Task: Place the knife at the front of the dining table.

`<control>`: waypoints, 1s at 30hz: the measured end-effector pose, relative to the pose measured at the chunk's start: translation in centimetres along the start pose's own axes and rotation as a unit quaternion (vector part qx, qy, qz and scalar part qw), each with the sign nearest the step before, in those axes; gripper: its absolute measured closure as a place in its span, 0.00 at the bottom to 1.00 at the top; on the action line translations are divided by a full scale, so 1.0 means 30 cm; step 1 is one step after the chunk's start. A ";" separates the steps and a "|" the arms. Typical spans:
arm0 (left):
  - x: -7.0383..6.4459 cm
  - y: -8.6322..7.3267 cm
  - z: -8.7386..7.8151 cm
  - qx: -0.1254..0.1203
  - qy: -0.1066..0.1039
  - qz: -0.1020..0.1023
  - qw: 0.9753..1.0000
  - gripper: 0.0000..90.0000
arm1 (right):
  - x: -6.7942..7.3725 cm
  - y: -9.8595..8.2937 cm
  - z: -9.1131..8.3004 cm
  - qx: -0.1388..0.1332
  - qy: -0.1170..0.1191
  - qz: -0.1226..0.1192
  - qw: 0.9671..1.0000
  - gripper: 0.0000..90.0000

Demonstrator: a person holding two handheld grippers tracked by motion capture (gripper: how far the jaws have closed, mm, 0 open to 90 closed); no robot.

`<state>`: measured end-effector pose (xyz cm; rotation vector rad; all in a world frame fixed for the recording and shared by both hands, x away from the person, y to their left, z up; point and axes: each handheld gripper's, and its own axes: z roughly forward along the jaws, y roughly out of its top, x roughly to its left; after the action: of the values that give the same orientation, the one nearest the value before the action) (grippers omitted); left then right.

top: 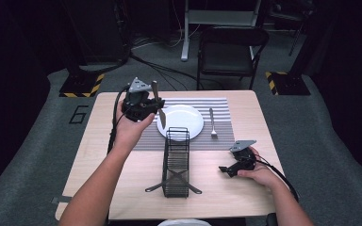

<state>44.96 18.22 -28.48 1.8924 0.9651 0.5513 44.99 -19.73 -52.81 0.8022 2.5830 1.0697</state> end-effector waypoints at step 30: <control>0.224 -0.214 0.109 0.023 0.077 -0.072 0.994 0.89 | 0.000 0.000 0.000 0.000 0.000 0.000 1.000 0.00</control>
<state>48.68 23.68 -35.78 1.8240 1.2132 0.5988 44.99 -19.73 -52.81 0.8022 2.5826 1.0701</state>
